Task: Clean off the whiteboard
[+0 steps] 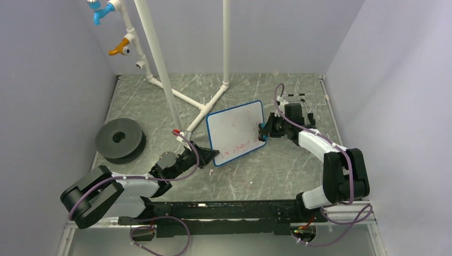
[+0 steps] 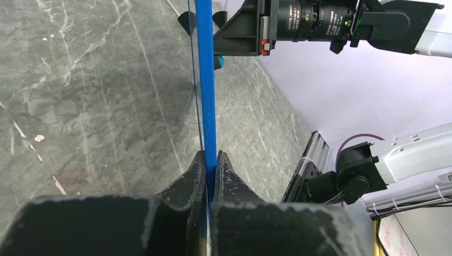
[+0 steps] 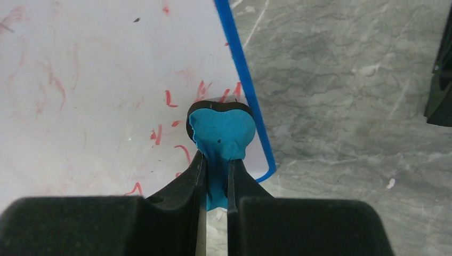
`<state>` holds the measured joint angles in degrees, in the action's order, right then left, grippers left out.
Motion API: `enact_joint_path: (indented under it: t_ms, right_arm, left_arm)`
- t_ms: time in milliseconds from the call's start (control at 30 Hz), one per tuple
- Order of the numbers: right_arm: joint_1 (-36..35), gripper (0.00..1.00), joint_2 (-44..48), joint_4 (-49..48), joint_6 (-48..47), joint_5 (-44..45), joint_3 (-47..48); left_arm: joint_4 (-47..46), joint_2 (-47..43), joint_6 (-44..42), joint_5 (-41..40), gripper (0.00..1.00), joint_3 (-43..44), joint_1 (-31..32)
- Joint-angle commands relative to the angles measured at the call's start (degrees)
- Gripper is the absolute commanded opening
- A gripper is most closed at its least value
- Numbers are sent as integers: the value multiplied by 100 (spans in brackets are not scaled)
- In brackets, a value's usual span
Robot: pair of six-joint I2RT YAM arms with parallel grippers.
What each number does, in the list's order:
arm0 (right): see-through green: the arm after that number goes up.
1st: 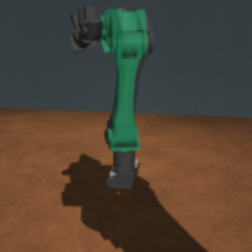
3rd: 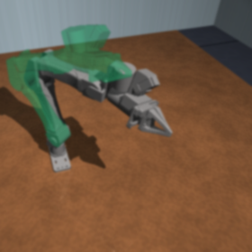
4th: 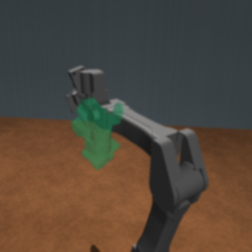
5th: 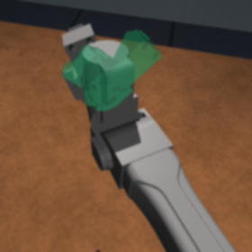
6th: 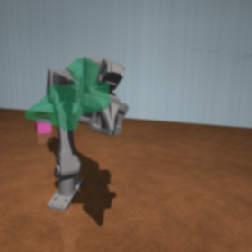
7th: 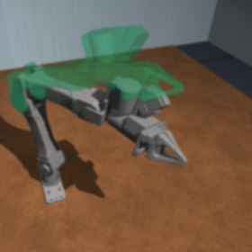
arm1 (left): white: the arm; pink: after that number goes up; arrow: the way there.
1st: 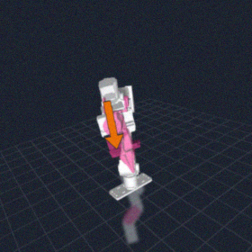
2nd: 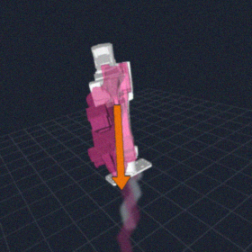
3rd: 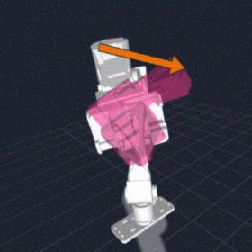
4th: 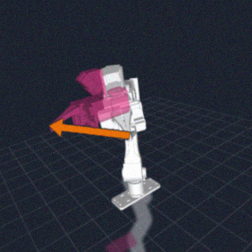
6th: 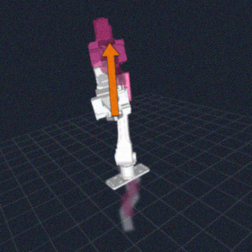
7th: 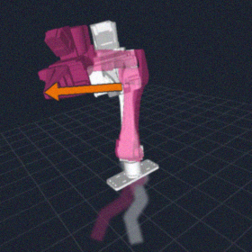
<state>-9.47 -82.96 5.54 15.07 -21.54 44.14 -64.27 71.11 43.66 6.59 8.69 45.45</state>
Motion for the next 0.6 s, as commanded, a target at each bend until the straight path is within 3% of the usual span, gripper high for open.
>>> enact_joint_path:
  t_ms: [0, 267, 433, 567]
  right_arm:
    - [-404, 0, 81, -418, -9, -166, 107]
    - [-984, 0, 165, -530, 25, -616, 189]
    - [-262, 0, -20, -528, 359, -401, 229]
    - [-141, 0, -304, -421, 289, -393, 336]
  left_arm:
    - [-1140, -61, -27, 139, 0, 176, 38]
    - [-1395, 113, 88, 197, 0, 166, 27]
    - [-1378, 105, 99, 235, 0, 176, 28]
    - [-1418, 120, 123, 302, 0, 185, 28]
